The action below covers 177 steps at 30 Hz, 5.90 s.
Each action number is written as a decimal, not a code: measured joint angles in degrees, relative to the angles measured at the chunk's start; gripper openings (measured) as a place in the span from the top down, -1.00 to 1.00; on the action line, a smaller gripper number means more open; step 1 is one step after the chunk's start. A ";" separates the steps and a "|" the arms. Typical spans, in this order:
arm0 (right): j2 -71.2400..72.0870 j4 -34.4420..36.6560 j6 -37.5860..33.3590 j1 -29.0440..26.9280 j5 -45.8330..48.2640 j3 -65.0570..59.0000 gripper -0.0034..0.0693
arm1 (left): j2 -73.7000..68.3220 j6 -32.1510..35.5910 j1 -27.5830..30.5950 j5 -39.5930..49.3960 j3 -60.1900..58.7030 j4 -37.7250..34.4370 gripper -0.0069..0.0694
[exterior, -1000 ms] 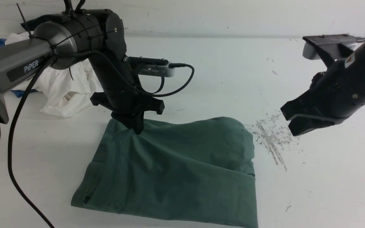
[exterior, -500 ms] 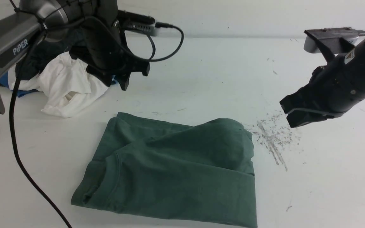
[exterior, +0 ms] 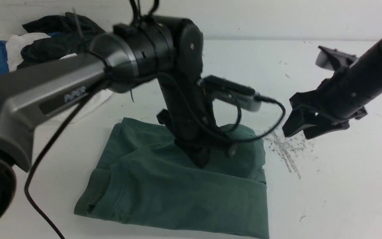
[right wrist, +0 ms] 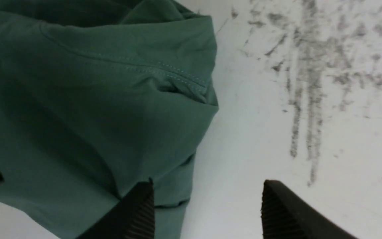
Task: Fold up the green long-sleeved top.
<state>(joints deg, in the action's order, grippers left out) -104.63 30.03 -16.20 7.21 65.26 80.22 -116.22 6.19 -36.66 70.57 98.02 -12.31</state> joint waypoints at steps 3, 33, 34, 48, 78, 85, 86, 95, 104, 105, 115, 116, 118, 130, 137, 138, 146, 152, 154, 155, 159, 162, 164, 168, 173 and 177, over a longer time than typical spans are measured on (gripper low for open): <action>-4.23 5.04 -3.40 0.00 -0.49 0.00 -0.26 | -1.99 -0.30 -2.09 -0.11 -0.26 -1.06 0.83; -13.74 13.40 -16.56 0.06 -2.11 6.35 0.87 | -10.13 0.27 -7.53 -3.93 0.25 -5.12 0.83; -13.76 12.61 -15.82 0.11 -2.11 6.86 0.87 | -10.17 0.32 -7.79 -4.31 0.25 -5.20 0.83; -13.98 9.45 -12.14 0.17 -4.81 7.81 0.87 | -10.83 0.69 -9.02 -4.65 0.78 -6.72 0.83; -4.43 -14.41 5.98 0.11 -1.13 8.40 -0.08 | 7.60 -9.17 2.04 -0.21 -0.13 3.71 0.83; -2.08 -10.82 3.39 3.38 4.62 7.48 0.56 | 3.35 -9.49 5.75 -3.48 -0.13 3.82 0.83; -2.08 -9.91 2.56 4.77 4.62 6.82 0.70 | 1.88 -9.55 6.09 -3.92 -0.13 3.76 0.83; -9.84 -8.48 1.37 8.52 0.42 4.42 0.94 | -6.83 -10.00 9.15 -3.17 -0.17 3.68 0.83; -13.21 -8.05 3.18 6.27 1.10 4.09 0.94 | -7.85 -9.94 9.62 -2.83 -0.24 4.66 0.83; -13.00 -8.05 3.18 6.26 1.16 4.03 0.94 | -7.85 -9.94 9.62 -2.83 -0.24 4.66 0.83; -5.53 -7.53 3.06 5.76 -6.80 9.88 0.94 | -4.24 -9.83 9.62 -2.79 -0.24 4.86 0.83; -7.00 -7.67 3.06 5.71 -6.80 11.93 0.94 | -3.52 -9.77 9.62 -2.79 -0.24 4.86 0.83; -10.22 -8.35 3.06 5.65 -6.68 15.21 0.94 | -1.81 -9.76 9.62 -2.51 -0.24 4.86 0.83; -25.47 -14.20 7.02 5.44 -5.75 25.06 0.94 | 12.66 -9.76 9.62 -0.08 -0.24 4.92 0.83; -22.58 -15.85 7.10 5.25 -2.06 27.04 0.94 | 23.31 -9.53 9.12 0.43 -0.24 7.17 0.83; -21.31 -15.85 7.10 5.09 -1.49 27.04 0.94 | 24.25 -9.63 9.12 0.52 -0.24 7.63 0.83; -3.22 -17.41 6.94 2.66 2.94 27.44 0.94 | 32.82 -12.09 9.12 0.70 -6.36 10.21 0.83; 9.09 -18.65 6.94 0.36 6.56 27.44 0.94 | 42.57 -14.26 9.12 -1.43 -20.25 10.27 0.83; 12.16 -18.95 6.94 0.13 6.86 27.44 0.94 | 44.84 -14.70 9.12 -2.76 -23.22 10.27 0.83; 15.71 -19.07 6.94 -0.05 7.11 27.44 0.94 | 48.25 -15.04 9.12 -4.81 -27.18 10.33 0.83; 23.14 -19.01 6.94 -0.06 7.35 27.44 0.94 | 55.07 -16.03 9.12 -7.37 -33.17 10.33 0.83; 28.83 -19.01 6.94 -0.14 6.90 26.65 0.94 | 60.87 -16.64 9.12 -7.83 -36.53 10.64 0.83; 32.54 -19.20 6.94 -0.16 6.02 24.93 0.94 | 64.12 -17.00 9.12 -7.99 -37.98 10.64 0.83; 38.19 -19.38 6.94 -0.16 4.18 20.39 0.94 | 69.31 -17.06 9.12 -9.04 -39.70 10.64 0.83; 46.71 -20.56 6.94 -0.16 -1.68 10.48 0.94 | 75.58 -17.52 9.12 -9.22 -40.24 10.66 0.83; 55.40 -21.19 7.32 -0.16 -7.98 1.93 0.94 | 78.84 -17.73 9.12 -9.22 -40.24 10.89 0.83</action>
<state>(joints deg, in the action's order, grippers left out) -49.22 8.84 -8.88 7.05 57.27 82.14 -37.38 -11.54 -27.54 61.35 57.78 -1.42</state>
